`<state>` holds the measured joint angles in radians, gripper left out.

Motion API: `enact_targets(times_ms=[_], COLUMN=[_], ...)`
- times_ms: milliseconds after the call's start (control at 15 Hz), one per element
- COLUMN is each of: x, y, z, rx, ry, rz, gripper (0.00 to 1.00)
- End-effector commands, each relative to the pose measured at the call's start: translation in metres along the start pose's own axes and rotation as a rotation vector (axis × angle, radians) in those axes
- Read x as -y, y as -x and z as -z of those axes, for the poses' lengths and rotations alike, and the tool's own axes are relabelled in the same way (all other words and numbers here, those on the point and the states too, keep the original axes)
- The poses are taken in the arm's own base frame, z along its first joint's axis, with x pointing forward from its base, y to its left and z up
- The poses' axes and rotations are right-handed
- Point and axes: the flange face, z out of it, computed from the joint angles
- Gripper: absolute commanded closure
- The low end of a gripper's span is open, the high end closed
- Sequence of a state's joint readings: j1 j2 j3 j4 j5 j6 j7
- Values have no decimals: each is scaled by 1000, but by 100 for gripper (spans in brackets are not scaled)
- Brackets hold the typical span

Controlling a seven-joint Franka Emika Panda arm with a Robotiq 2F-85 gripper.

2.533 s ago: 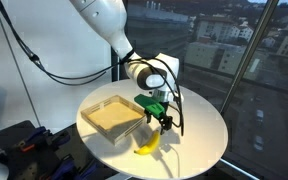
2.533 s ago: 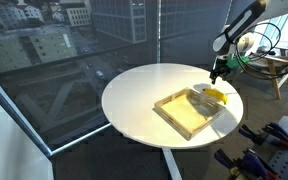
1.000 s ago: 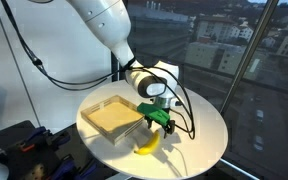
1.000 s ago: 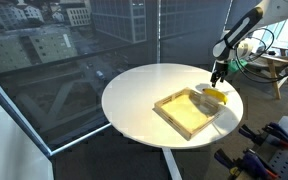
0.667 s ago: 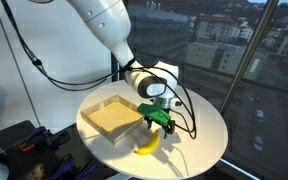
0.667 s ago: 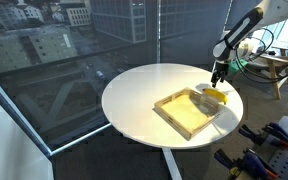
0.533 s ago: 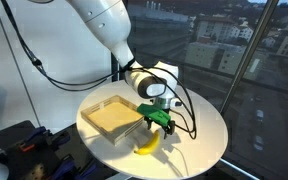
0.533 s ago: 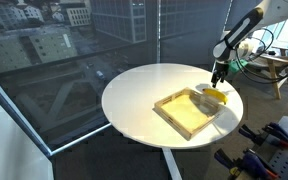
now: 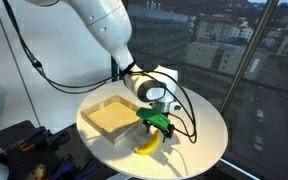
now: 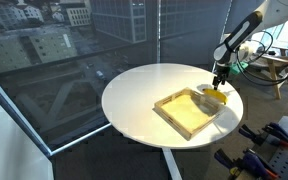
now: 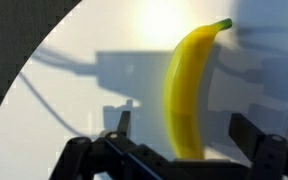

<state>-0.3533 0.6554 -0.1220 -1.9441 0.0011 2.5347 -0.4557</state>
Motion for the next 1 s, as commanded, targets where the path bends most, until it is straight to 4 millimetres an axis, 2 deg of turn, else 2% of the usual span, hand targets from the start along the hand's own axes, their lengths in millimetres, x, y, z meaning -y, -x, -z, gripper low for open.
enact_targets(times_ms=[0, 933], x=[-3, -1], y=[3, 2], z=[-6, -26], rx=[-5, -12], ry=[6, 24], rz=[26, 33], gripper=[0, 0])
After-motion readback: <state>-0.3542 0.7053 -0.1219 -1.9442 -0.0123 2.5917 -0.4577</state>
